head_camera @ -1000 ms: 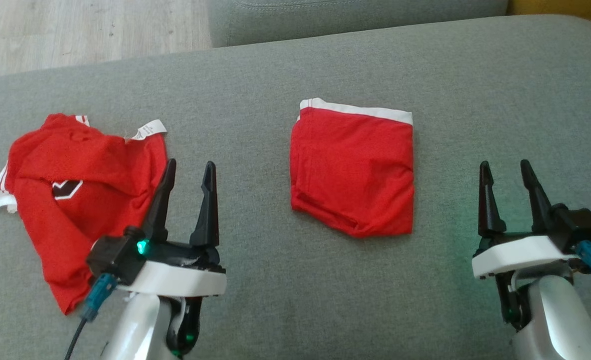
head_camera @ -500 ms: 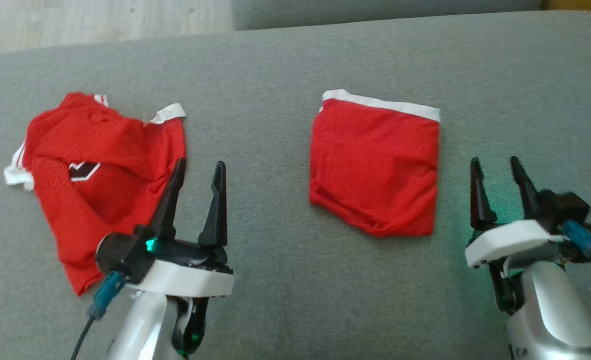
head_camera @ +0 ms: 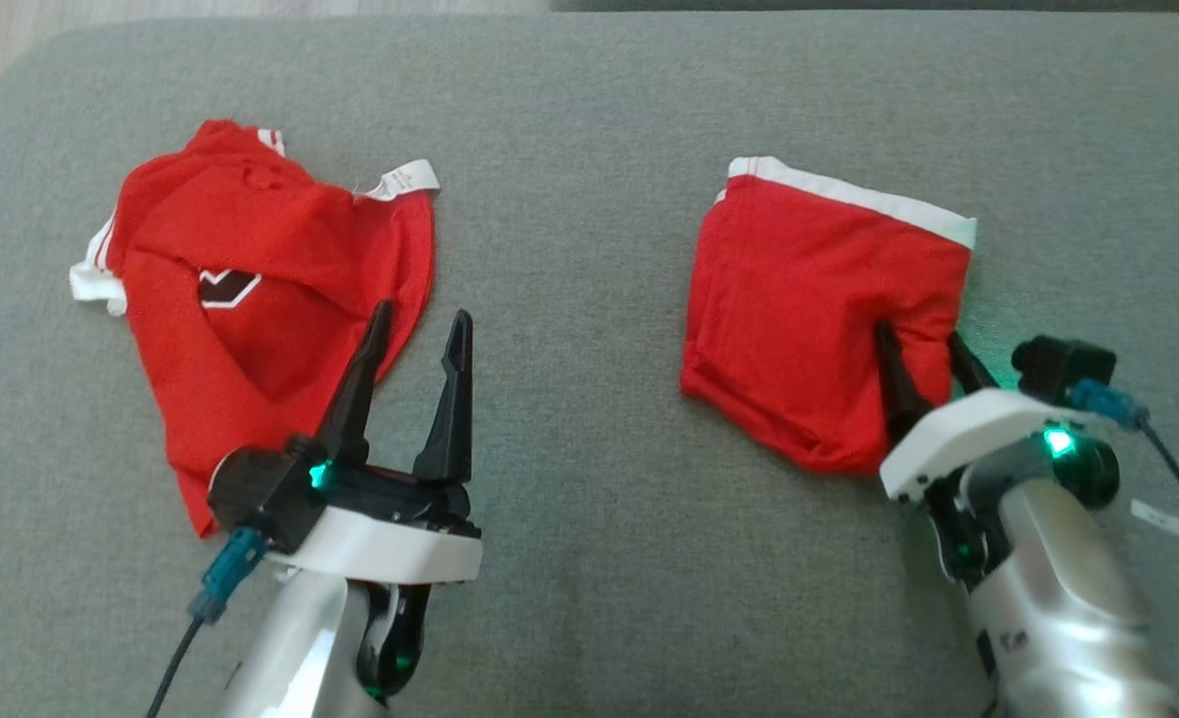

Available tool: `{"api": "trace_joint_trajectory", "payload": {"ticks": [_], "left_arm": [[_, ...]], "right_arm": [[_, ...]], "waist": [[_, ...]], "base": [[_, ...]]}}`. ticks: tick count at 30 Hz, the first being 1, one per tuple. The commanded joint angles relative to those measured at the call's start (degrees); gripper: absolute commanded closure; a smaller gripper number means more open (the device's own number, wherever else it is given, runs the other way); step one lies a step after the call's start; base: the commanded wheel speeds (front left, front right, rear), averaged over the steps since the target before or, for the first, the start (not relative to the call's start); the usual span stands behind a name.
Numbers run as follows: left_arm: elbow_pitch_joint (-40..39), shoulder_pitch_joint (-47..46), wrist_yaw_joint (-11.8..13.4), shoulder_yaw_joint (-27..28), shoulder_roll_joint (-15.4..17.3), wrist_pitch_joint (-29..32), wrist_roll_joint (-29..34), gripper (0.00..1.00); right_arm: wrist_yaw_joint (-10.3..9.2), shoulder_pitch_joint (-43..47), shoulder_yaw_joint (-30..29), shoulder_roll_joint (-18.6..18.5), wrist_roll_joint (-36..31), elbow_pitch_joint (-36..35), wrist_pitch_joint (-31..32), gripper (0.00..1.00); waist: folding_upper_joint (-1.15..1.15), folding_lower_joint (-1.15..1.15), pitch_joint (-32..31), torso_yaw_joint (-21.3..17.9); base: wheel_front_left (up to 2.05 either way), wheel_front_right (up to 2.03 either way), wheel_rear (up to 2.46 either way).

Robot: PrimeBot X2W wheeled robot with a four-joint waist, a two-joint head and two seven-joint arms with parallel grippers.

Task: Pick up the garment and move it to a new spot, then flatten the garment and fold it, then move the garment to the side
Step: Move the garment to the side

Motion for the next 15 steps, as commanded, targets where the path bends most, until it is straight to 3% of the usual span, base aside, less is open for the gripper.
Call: {"api": "trace_joint_trajectory", "payload": {"ticks": [1,2,3,4,11,15], "left_arm": [[-1.43,-2.05,0.09,1.19,0.22,-0.46,-0.59,0.00],[-1.44,-2.14,0.09,1.23,0.22,-0.46,-0.61,0.00],[-1.44,-2.21,0.09,1.26,0.22,-0.46,-0.63,0.00],[-1.43,-2.30,0.09,1.38,0.22,-0.46,-0.62,0.00],[-1.38,-2.79,0.09,1.52,0.22,-0.46,-0.50,0.00],[-1.73,-3.11,0.09,1.36,0.22,-0.46,-0.53,0.00]], "right_arm": [[0.37,-2.06,2.35,0.09,1.25,0.33,0.45,0.00],[0.37,-2.66,2.96,0.09,1.48,1.14,0.27,0.00],[0.37,-3.26,3.49,0.09,1.70,1.92,-0.04,0.15],[0.37,-4.60,4.24,0.09,1.52,3.12,-1.51,1.00],[0.37,-9.06,3.42,-0.05,-7.44,6.62,-6.12,1.00],[0.37,-11.13,3.35,-2.81,-11.70,6.71,-5.56,1.00]], "waist": [[0.00,0.00,0.48,0.38],[0.00,0.00,0.64,0.44],[0.00,0.00,0.75,0.46],[0.00,0.00,0.92,0.33],[0.00,0.00,0.54,-1.16],[0.00,0.00,0.40,-2.11]], "base": [[0.00,0.00,0.00],[0.00,0.00,0.00],[0.00,0.00,0.00],[0.00,0.00,0.00],[0.00,0.00,0.00],[0.00,0.00,0.00]]}}
